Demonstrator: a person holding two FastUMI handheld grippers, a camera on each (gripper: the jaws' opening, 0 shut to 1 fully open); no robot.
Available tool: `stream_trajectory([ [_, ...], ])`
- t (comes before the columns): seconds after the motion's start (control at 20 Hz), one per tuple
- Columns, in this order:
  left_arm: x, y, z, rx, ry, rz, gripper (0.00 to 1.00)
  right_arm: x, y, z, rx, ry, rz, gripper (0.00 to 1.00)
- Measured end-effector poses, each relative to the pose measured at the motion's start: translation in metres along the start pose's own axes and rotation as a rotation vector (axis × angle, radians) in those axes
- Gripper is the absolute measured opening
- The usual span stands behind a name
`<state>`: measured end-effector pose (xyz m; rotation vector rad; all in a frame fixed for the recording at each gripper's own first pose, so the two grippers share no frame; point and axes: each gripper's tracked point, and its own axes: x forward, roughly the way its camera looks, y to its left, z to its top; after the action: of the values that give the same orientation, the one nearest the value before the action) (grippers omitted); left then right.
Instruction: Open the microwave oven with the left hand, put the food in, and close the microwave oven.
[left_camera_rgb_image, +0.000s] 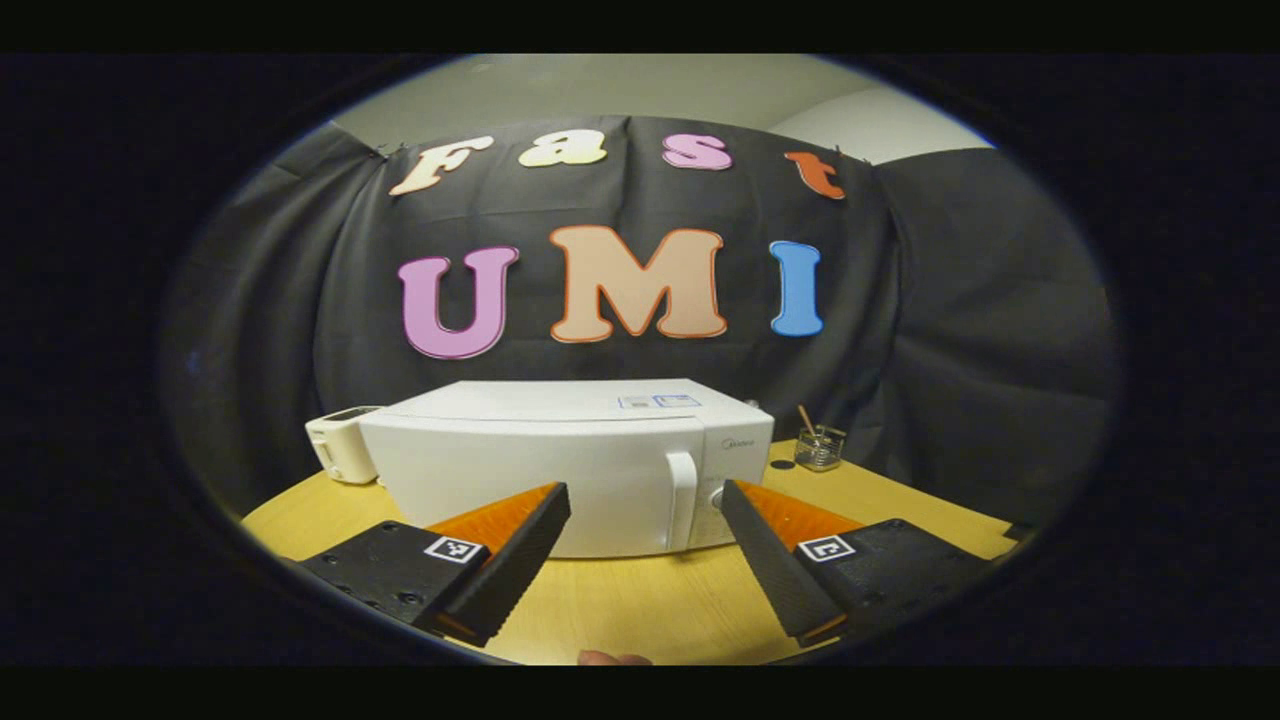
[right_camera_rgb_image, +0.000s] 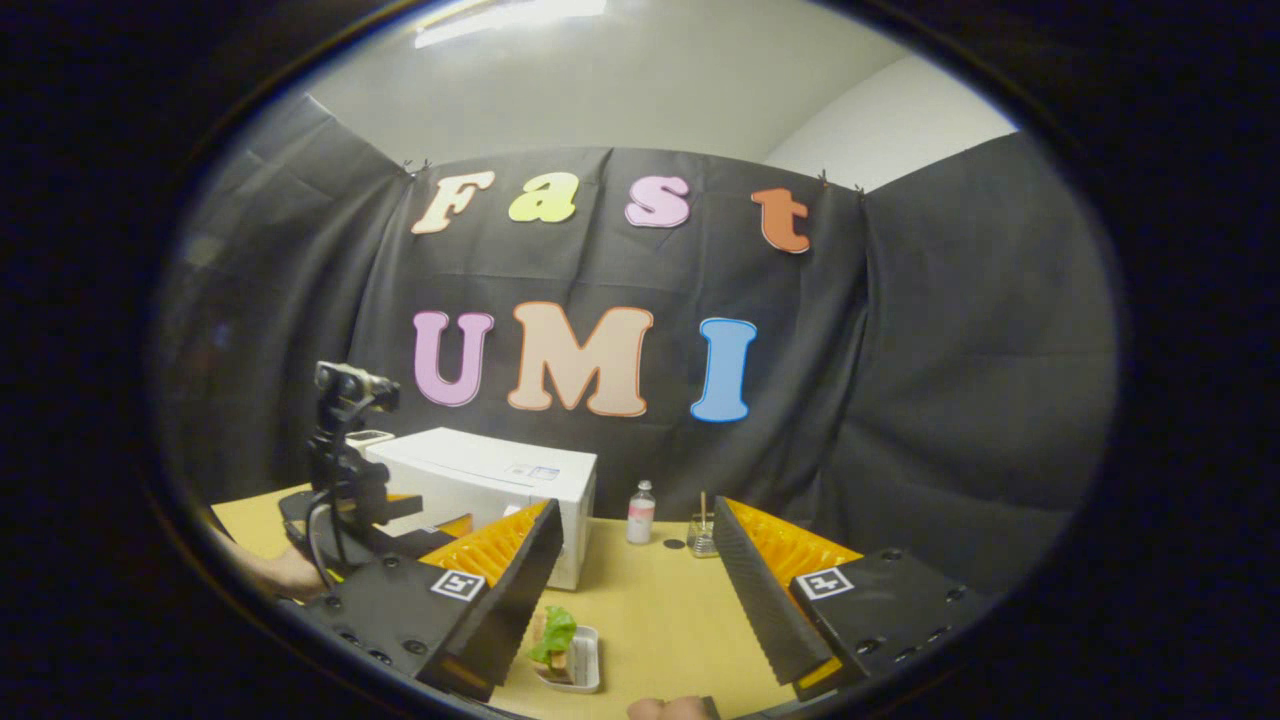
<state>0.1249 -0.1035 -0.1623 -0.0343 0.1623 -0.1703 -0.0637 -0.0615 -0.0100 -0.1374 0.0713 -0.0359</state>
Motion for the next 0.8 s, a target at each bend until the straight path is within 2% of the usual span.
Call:
stream_trajectory([
  [0.25,0.046,-0.027,-0.027,0.041,0.007,-0.049,0.98,-0.011,-0.007,-0.016,-0.075,0.043,0.002,0.96],
  [0.45,0.073,-0.028,-0.050,0.048,0.043,-0.022,0.98,-0.021,0.005,-0.023,-0.108,0.057,0.038,0.96],
  [0.8,0.097,-0.021,-0.067,0.065,0.069,0.021,0.98,-0.030,0.007,-0.038,-0.150,0.089,0.051,0.96],
])
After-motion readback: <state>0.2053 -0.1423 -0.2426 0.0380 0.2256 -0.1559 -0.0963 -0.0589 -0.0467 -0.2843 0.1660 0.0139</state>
